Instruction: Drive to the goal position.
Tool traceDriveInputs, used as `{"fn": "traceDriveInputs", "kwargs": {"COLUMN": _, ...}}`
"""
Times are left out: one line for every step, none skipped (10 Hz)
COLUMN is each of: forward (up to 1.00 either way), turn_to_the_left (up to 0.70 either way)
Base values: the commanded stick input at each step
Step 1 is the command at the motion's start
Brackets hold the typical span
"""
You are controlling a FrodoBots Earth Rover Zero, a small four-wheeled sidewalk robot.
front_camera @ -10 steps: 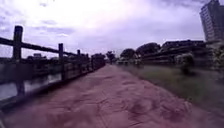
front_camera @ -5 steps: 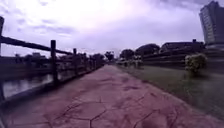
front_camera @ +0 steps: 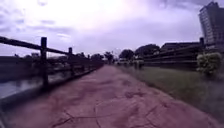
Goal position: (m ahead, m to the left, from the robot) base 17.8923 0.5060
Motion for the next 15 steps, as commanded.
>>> {"fn": "traceDriveInputs", "kwargs": {"forward": 1.00, "turn_to_the_left": 0.00}}
{"fn": "traceDriveInputs", "kwargs": {"forward": 1.00, "turn_to_the_left": 0.00}}
{"fn": "traceDriveInputs", "kwargs": {"forward": 1.00, "turn_to_the_left": 0.00}}
{"fn": "traceDriveInputs", "kwargs": {"forward": 1.00, "turn_to_the_left": 0.00}}
{"fn": "traceDriveInputs", "kwargs": {"forward": 1.00, "turn_to_the_left": 0.00}}
{"fn": "traceDriveInputs", "kwargs": {"forward": 1.00, "turn_to_the_left": 0.00}}
{"fn": "traceDriveInputs", "kwargs": {"forward": 1.00, "turn_to_the_left": 0.00}}
{"fn": "traceDriveInputs", "kwargs": {"forward": 1.00, "turn_to_the_left": 0.00}}
{"fn": "traceDriveInputs", "kwargs": {"forward": 1.00, "turn_to_the_left": 0.00}}
{"fn": "traceDriveInputs", "kwargs": {"forward": 1.00, "turn_to_the_left": 0.01}}
{"fn": "traceDriveInputs", "kwargs": {"forward": 1.00, "turn_to_the_left": 0.07}}
{"fn": "traceDriveInputs", "kwargs": {"forward": 1.00, "turn_to_the_left": 0.19}}
{"fn": "traceDriveInputs", "kwargs": {"forward": 1.00, "turn_to_the_left": 0.32}}
{"fn": "traceDriveInputs", "kwargs": {"forward": 1.00, "turn_to_the_left": 0.00}}
{"fn": "traceDriveInputs", "kwargs": {"forward": 1.00, "turn_to_the_left": 0.00}}
